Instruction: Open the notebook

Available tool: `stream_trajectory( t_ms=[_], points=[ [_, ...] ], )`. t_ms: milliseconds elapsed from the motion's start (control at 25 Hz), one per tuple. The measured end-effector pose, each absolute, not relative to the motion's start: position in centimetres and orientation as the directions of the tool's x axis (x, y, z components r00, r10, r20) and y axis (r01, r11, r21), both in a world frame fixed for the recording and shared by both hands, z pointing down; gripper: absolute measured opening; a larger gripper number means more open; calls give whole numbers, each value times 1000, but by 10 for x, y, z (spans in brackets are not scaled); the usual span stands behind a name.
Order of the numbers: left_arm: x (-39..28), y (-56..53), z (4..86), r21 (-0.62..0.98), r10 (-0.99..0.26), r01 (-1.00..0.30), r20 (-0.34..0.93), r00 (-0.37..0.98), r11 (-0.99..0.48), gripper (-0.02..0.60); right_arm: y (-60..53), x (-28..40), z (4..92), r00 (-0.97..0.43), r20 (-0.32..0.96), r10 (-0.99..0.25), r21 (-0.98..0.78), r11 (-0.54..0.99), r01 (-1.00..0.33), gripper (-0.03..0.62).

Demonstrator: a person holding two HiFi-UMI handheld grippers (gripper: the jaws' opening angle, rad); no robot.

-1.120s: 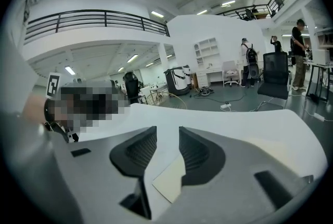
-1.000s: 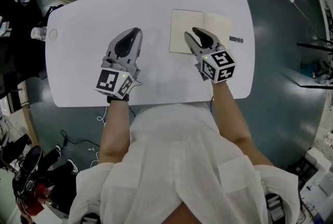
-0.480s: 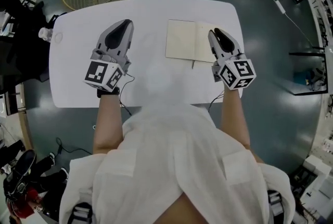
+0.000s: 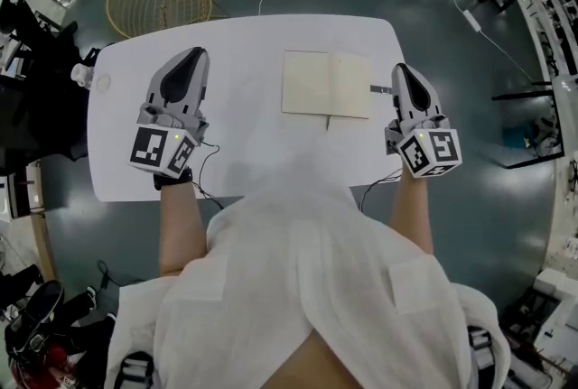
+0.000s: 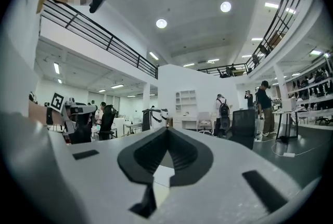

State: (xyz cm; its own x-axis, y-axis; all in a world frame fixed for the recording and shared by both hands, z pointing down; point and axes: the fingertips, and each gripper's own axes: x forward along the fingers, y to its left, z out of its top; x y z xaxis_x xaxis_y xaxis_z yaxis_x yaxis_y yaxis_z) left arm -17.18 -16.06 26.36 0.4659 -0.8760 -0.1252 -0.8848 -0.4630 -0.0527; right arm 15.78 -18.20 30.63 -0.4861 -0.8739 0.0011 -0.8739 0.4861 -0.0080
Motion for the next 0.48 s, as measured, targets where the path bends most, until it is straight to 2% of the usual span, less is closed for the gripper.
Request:
stream_trajectory(
  t_ms=[200,480],
  points=[
    [-181,-153,255,-48,-880,-889,-125,458,-456,21,-173,160,291,-467,-1,-885,61,466,-883,2],
    [-186,-149,253,-36,-879,-888,-131,459,-458,21,-167,160,275,-459,-26,-888,67,456,-887,2]
  ],
)
